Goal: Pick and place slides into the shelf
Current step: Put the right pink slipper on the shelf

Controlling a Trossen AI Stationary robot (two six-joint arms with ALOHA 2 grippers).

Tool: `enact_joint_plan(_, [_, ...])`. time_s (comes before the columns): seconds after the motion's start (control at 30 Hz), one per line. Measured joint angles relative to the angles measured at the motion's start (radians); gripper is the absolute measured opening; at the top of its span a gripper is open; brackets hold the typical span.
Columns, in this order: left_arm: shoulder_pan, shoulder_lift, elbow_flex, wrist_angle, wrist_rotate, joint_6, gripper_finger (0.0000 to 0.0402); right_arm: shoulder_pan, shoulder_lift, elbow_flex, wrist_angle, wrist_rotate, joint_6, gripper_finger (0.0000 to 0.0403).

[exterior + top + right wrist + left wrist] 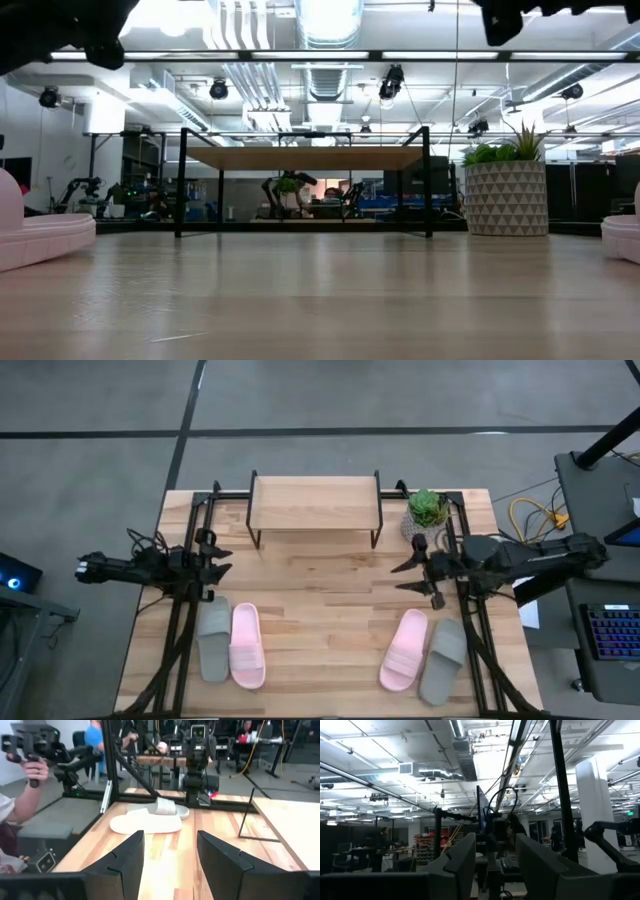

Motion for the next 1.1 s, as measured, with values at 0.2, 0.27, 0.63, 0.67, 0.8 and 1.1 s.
enact_joint_plan(0.2, [0.000, 0.036, 0.000, -0.002, -0.001, -0.001, 0.0126, 0.011, 0.119, 0.128, -0.120, 0.015, 0.052, 0.0173])
enact_joint_plan(0.27, [0.000, 0.050, 0.000, -0.001, -0.001, -0.001, 0.0126, 0.032, 0.156, 0.184, -0.200, 0.039, 0.067, 0.0173])
enact_joint_plan(0.63, [0.000, 0.115, 0.000, -0.001, -0.003, -0.002, 0.0126, 0.200, 0.287, 0.376, -0.519, 0.236, 0.148, 0.0171])
enact_joint_plan(0.67, [0.000, 0.117, 0.000, -0.002, -0.002, -0.002, 0.0126, 0.216, 0.296, 0.384, -0.520, 0.238, 0.169, 0.0170])
enact_joint_plan(0.8, [0.000, 0.121, 0.000, -0.001, -0.003, -0.001, 0.0126, 0.285, 0.333, 0.418, -0.535, 0.240, 0.276, 0.0163])
enact_joint_plan(1.1, [0.000, 0.119, 0.001, 0.000, -0.003, -0.002, 0.0126, 0.468, 0.461, 0.531, -0.679, 0.234, 0.522, 0.0149])
